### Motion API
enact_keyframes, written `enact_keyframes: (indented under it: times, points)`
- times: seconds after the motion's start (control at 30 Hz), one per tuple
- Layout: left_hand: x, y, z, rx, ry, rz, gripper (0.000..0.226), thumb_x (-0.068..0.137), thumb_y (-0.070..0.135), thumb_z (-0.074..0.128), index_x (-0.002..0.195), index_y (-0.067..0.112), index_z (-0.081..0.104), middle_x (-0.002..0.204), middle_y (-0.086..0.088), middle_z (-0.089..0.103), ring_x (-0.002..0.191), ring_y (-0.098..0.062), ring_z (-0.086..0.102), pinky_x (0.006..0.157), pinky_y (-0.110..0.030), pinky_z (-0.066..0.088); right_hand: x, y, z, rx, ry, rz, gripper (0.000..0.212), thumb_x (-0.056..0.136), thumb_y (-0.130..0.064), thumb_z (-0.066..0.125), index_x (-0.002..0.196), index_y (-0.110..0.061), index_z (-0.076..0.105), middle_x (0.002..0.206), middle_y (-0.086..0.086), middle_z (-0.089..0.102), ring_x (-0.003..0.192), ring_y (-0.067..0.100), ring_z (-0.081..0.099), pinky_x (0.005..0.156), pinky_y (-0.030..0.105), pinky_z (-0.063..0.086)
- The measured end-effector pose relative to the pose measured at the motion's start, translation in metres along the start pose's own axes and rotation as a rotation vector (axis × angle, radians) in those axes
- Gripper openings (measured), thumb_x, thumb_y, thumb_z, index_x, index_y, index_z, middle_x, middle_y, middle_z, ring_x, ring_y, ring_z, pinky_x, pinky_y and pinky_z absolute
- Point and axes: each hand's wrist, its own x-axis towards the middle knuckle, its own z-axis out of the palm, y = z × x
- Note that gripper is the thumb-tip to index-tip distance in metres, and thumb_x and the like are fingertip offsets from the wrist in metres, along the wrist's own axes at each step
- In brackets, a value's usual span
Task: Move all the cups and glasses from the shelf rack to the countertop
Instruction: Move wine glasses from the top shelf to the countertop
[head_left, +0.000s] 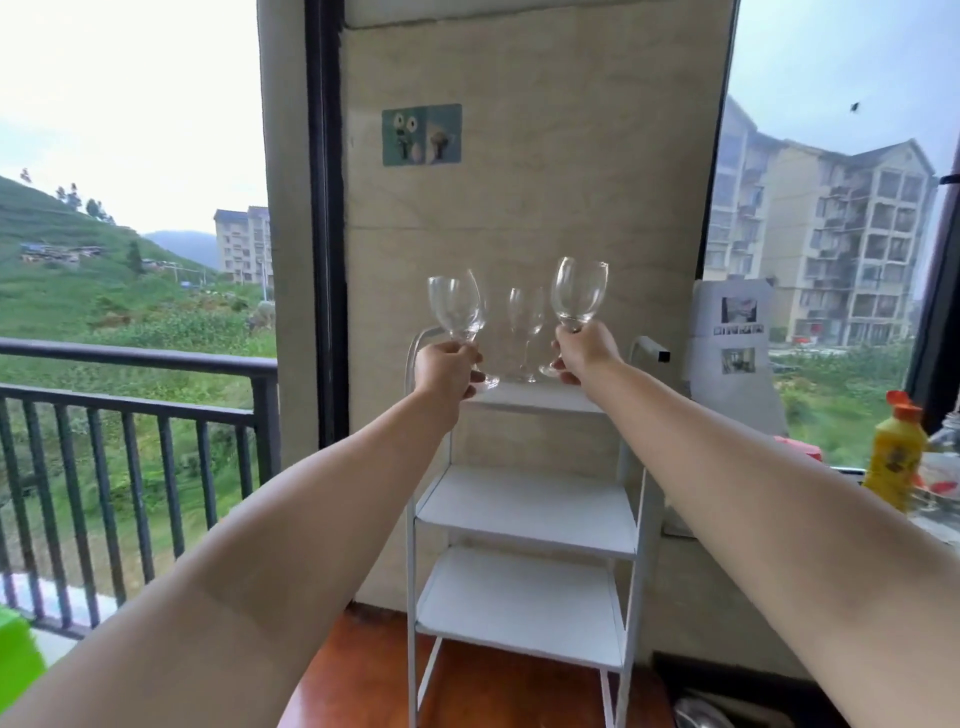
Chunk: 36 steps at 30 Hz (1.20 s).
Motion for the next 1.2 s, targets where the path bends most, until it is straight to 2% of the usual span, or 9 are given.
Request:
enact_keyframes:
  times: [0.1, 0.27, 0.47, 0.6, 0.77, 0.9, 1.0, 1.13, 1.2]
  points:
    - [-0.019, 0.006, -0.007, -0.031, -0.002, -0.001, 0.028, 0.094, 0.011, 0.053, 0.067, 0.017, 0.058, 0.068, 0.003, 0.057, 0.047, -0.006, 0.053, 0.040, -0.016, 0.037, -0.028, -0.011, 0.000, -0.003, -0.008, -0.016, 0.016, 0.099, -0.019, 0.041, 0.098, -0.012, 0.055, 0.069, 0.005, 0.054, 0.052, 0.012, 0.051, 0.027, 0.009, 0.034]
    - [-0.067, 0.010, -0.036, -0.062, -0.055, -0.026, 0.025, 0.095, 0.012, 0.053, 0.071, 0.018, 0.060, 0.071, 0.004, 0.058, 0.053, -0.009, 0.052, 0.039, -0.015, 0.038, -0.092, -0.022, 0.004, 0.048, 0.028, 0.012, 0.030, 0.097, -0.014, 0.042, 0.068, -0.013, 0.050, 0.065, 0.001, 0.049, 0.050, 0.010, 0.048, 0.030, 0.012, 0.039]
    - [-0.137, -0.015, -0.084, -0.011, -0.115, -0.138, 0.015, 0.094, 0.014, 0.056, 0.082, 0.016, 0.064, 0.075, 0.004, 0.060, 0.054, -0.009, 0.054, 0.046, -0.018, 0.039, -0.181, 0.002, 0.008, 0.128, 0.020, 0.243, 0.017, 0.098, -0.012, 0.043, 0.088, -0.010, 0.056, 0.073, 0.000, 0.052, 0.054, 0.011, 0.048, 0.030, 0.010, 0.038]
    - [-0.187, -0.044, -0.106, 0.022, -0.150, -0.253, 0.021, 0.093, 0.015, 0.058, 0.073, 0.019, 0.061, 0.075, 0.003, 0.060, 0.056, -0.011, 0.054, 0.050, -0.020, 0.041, -0.235, 0.045, 0.012, 0.152, 0.041, 0.384, 0.026, 0.097, -0.010, 0.045, 0.072, -0.012, 0.050, 0.070, 0.002, 0.052, 0.050, 0.013, 0.045, 0.029, 0.012, 0.036]
    - [-0.256, -0.098, -0.117, 0.141, -0.254, -0.422, 0.012, 0.095, 0.013, 0.056, 0.084, 0.015, 0.060, 0.075, 0.002, 0.059, 0.056, -0.009, 0.051, 0.044, -0.017, 0.039, -0.311, 0.103, 0.001, 0.111, 0.021, 0.553, 0.024, 0.097, -0.008, 0.043, 0.075, -0.013, 0.048, 0.069, 0.001, 0.048, 0.053, 0.012, 0.044, 0.029, 0.009, 0.035]
    - [-0.314, -0.147, -0.116, 0.194, -0.299, -0.576, 0.005, 0.095, 0.014, 0.057, 0.098, 0.012, 0.061, 0.083, -0.001, 0.062, 0.059, -0.009, 0.053, 0.049, -0.021, 0.040, -0.374, 0.154, -0.015, 0.086, 0.024, 0.664, 0.019, 0.095, -0.006, 0.042, 0.080, -0.013, 0.050, 0.068, 0.002, 0.049, 0.051, 0.012, 0.046, 0.029, 0.010, 0.034]
    - [-0.359, -0.183, -0.108, 0.254, -0.356, -0.655, 0.011, 0.095, 0.015, 0.057, 0.087, 0.011, 0.064, 0.089, -0.005, 0.063, 0.061, -0.011, 0.054, 0.051, -0.022, 0.042, -0.423, 0.188, -0.038, 0.083, 0.058, 0.749, 0.012, 0.096, -0.008, 0.043, 0.092, -0.013, 0.053, 0.070, 0.001, 0.051, 0.051, 0.012, 0.046, 0.030, 0.011, 0.036]
    - [-0.425, -0.216, -0.087, 0.264, -0.458, -0.719, 0.008, 0.095, 0.013, 0.057, 0.097, 0.008, 0.062, 0.078, -0.005, 0.060, 0.056, -0.012, 0.050, 0.037, -0.016, 0.041, -0.488, 0.226, -0.077, 0.109, 0.154, 0.886, 0.022, 0.097, -0.011, 0.043, 0.076, -0.016, 0.047, 0.069, 0.000, 0.049, 0.052, 0.011, 0.044, 0.028, 0.010, 0.036]
    - [-0.463, -0.223, -0.073, 0.267, -0.518, -0.755, 0.005, 0.096, 0.012, 0.056, 0.096, 0.009, 0.059, 0.072, -0.003, 0.056, 0.054, -0.012, 0.048, 0.031, -0.011, 0.037, -0.523, 0.243, -0.104, 0.117, 0.214, 0.955, 0.016, 0.097, -0.011, 0.043, 0.084, -0.016, 0.049, 0.069, -0.001, 0.050, 0.053, 0.010, 0.044, 0.030, 0.011, 0.038]
